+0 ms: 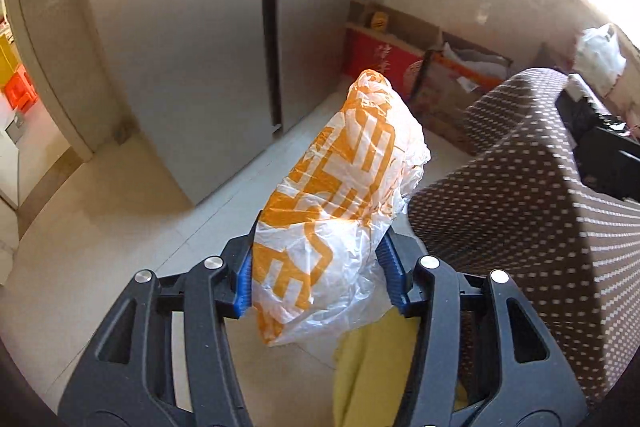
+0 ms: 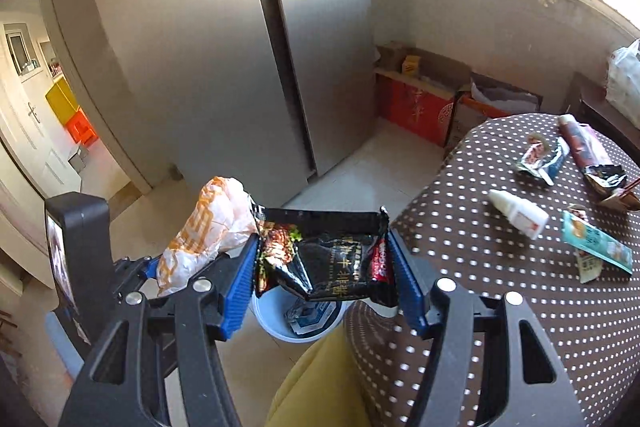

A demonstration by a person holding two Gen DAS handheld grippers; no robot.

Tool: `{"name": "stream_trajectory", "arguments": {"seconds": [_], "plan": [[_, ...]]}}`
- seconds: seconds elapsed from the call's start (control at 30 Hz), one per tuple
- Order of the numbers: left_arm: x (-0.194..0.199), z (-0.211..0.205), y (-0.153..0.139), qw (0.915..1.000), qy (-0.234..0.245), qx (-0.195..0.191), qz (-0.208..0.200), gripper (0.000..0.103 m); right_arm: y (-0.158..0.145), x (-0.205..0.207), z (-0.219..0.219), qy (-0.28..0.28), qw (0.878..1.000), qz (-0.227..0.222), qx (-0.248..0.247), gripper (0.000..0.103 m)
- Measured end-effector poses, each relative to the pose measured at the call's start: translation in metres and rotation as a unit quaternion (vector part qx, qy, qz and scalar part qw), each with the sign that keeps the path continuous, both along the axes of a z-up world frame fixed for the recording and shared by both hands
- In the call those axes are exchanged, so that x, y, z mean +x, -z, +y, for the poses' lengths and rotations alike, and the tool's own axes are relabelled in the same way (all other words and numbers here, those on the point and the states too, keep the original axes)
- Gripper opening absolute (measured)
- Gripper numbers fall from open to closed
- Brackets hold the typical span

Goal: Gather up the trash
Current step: 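Carry both items to the wastebasket and open both tools over it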

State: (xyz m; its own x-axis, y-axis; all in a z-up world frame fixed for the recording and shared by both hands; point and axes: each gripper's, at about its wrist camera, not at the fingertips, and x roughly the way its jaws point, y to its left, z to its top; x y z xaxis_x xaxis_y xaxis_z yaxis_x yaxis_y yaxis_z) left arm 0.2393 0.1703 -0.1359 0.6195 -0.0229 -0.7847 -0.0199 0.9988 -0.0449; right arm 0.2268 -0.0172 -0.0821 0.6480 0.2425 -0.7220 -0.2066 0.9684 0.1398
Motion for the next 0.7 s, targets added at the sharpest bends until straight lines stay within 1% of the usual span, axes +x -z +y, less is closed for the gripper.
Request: {"name": "stream_trajectory", "arguments": {"seconds": [0.03,0.07,0.1,0.13,0.2,0.23,0.3,0.4,0.5,0.6,0.7], "plan": [[0.002,0.001,0.003,1.0,0.002,0.003,0.003,0.073,0.002,0.002,0.002,0.001,1.0,0.001,-0.001,0.061],[0.007,0.003,0.007,1.0,-0.003,0.006,0.005,0.08,0.003,0.003,0.004,0.001,1.0,0.002,-0.004,0.061],[0.011,0.006,0.012,0.9998,-0.014,0.009,0.01,0.08,0.006,0.006,0.004,0.002,1.0,0.004,-0.007,0.061],[0.015,0.01,0.019,0.9993,-0.025,0.012,0.025,0.08,0.009,0.006,0.006,0.003,1.0,0.007,-0.014,0.061],[0.018,0.018,0.03,0.9986,-0.028,0.0,0.046,0.08,0.014,0.008,0.008,0.002,1.0,0.013,-0.021,0.061],[0.018,0.021,0.033,0.9984,-0.03,-0.007,0.048,0.08,0.018,0.01,0.009,0.001,1.0,0.018,-0.022,0.061],[0.015,0.027,0.037,0.998,-0.035,-0.015,0.051,0.08,0.025,0.014,0.012,0.0,0.999,0.027,-0.023,0.061],[0.006,0.035,0.042,0.9976,-0.045,-0.008,0.051,0.08,0.036,0.018,0.023,-0.008,0.999,0.04,-0.03,0.061],[-0.005,0.046,0.043,0.9967,-0.06,-0.013,0.053,0.08,0.047,0.025,0.037,-0.025,0.998,0.051,-0.035,0.061],[-0.017,0.056,0.041,0.9957,-0.073,-0.004,0.056,0.08,0.061,0.035,0.055,-0.033,0.996,0.069,-0.046,0.061],[-0.025,0.072,0.036,0.994,-0.095,-0.001,0.054,0.08,0.07,0.042,0.071,-0.048,0.994,0.083,-0.045,0.062]]}}
